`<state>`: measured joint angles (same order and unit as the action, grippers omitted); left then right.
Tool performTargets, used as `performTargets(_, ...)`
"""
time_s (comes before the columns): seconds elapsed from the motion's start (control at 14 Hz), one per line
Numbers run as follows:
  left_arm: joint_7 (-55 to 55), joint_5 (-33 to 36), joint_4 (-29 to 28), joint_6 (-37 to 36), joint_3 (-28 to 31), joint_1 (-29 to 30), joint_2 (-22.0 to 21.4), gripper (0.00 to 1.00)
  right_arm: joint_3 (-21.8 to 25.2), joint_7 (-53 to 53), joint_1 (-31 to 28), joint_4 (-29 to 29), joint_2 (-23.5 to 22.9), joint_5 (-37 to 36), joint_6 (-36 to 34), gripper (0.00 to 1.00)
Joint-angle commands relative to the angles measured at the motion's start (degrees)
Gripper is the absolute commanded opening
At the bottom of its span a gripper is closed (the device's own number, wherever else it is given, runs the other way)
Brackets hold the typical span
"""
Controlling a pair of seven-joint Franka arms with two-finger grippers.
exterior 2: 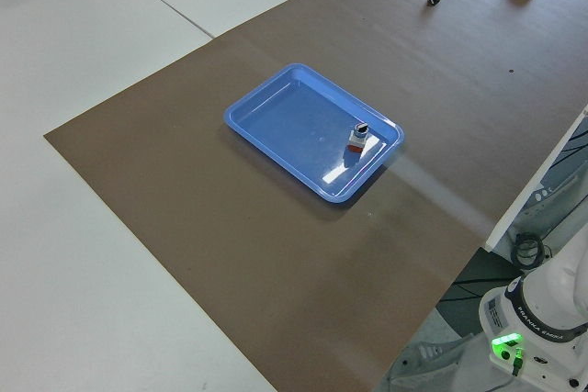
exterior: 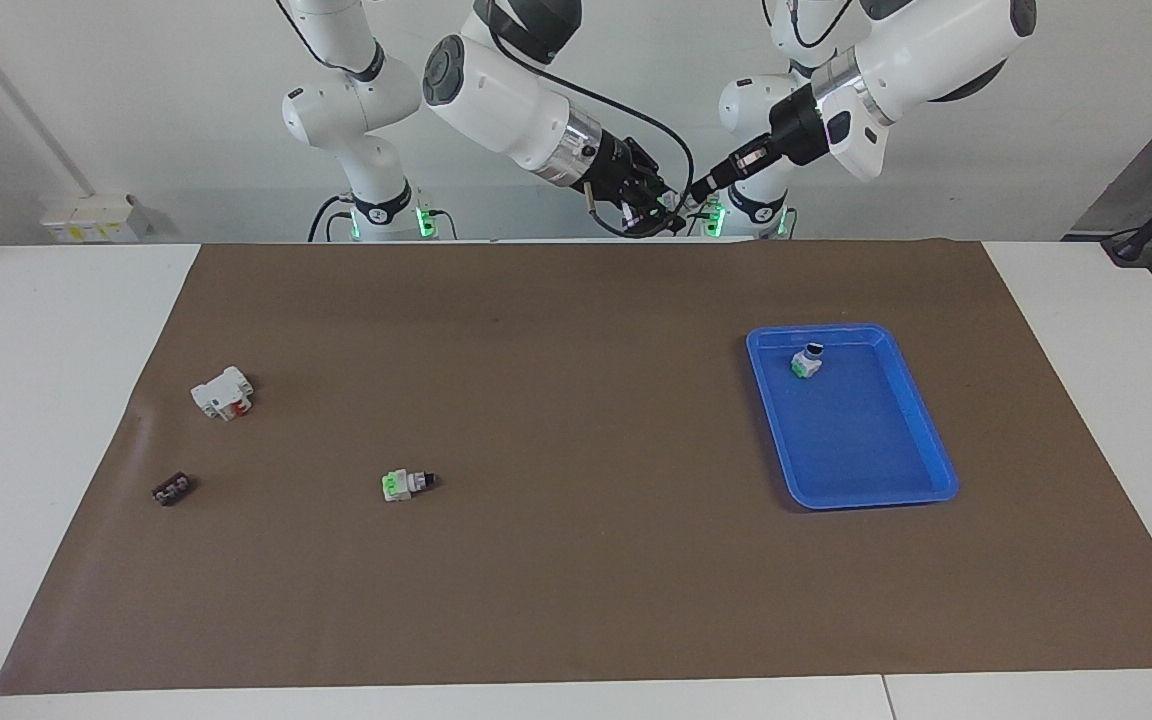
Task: Turn and place switch with both arms
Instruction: 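Pull the switch away with the left gripper while the right gripper opens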
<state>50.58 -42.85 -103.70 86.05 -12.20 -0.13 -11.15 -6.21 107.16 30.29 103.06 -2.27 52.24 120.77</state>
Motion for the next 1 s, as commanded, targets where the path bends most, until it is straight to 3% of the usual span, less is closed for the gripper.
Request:
performTargets(0.0,-7.6,-0.9,-3.0,-9.5,-0.2,0.1,-4.5,0.0,0.5,0.4,-1.7,-1.1,-1.2,0.5,4.5,0.0)
performTargets(0.79,-10.0,-0.9,-4.1,-9.2,-0.2,0.2,-5.4,0.0,0.5,0.4,-1.7,-1.1,-1.2,0.5,4.5,0.0)
performTargets(0.86,-10.0,-0.9,-4.2,-9.2,-0.2,0.2,-5.5,0.0,0.5,0.4,-1.7,-1.1,-1.1,0.4,4.3,0.23)
performTargets(0.93,-10.0,-0.9,-4.2,-9.2,-0.2,0.2,-5.5,0.0,0.6,0.2,-1.6,-1.1,-0.9,-0.1,3.5,0.53)
